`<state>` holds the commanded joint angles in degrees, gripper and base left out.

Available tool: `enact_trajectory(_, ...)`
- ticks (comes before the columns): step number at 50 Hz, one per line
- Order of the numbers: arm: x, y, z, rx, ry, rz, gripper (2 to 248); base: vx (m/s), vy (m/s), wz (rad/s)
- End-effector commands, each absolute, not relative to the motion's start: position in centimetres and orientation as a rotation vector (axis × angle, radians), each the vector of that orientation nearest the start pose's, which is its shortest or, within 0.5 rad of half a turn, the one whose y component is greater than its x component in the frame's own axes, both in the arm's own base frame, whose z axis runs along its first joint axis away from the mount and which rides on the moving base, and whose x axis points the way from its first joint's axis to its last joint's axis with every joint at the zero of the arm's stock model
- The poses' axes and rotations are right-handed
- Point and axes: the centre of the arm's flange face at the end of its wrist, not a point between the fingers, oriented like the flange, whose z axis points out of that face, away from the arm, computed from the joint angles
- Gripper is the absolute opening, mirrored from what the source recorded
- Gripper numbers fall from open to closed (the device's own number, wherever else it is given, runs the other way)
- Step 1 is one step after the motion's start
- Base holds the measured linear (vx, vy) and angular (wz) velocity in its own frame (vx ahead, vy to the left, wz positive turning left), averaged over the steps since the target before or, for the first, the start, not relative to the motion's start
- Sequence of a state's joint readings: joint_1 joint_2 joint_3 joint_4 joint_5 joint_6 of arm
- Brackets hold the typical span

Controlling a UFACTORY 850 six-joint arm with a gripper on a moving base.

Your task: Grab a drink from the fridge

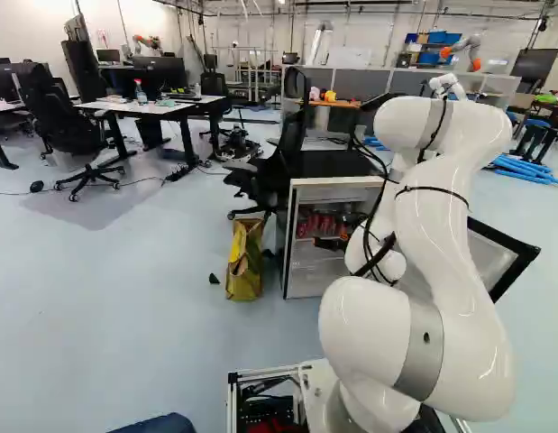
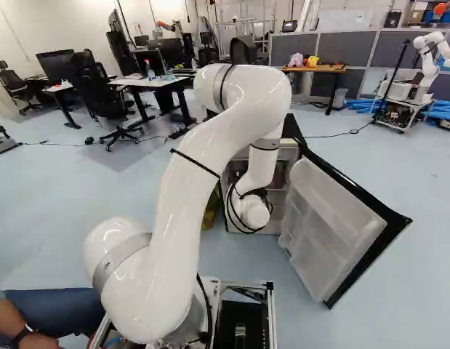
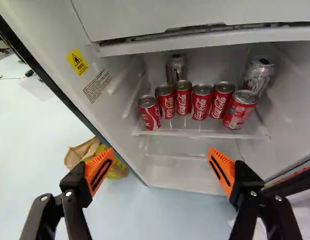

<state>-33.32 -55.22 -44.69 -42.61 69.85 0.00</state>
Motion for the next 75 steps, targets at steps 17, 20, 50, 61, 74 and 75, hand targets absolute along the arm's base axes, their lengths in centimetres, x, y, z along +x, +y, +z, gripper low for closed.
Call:
enact_trajectory(17,42.7,-21.2,8.1,-2.493,-0.189,-1.536,247,0.000,0.000,0.000)
enact_trajectory(20,43.3,-21.4,7.6,-2.486,-0.202,-1.542,247,0.000,0.000,0.000)
enact_trajectory(50,49.0,-22.7,3.7,-2.397,-0.316,-1.647,247,0.000,0.000,0.000)
enact_trajectory(61,49.5,-22.7,3.6,-2.385,-0.332,-1.658,247,0.000,0.000,0.000)
enact_trajectory(74,49.5,-22.7,3.6,-2.385,-0.332,-1.658,242,0.000,0.000,0.000)
enact_trajectory(75,49.5,-22.7,3.6,-2.385,-0.332,-1.658,228,0.000,0.000,0.000)
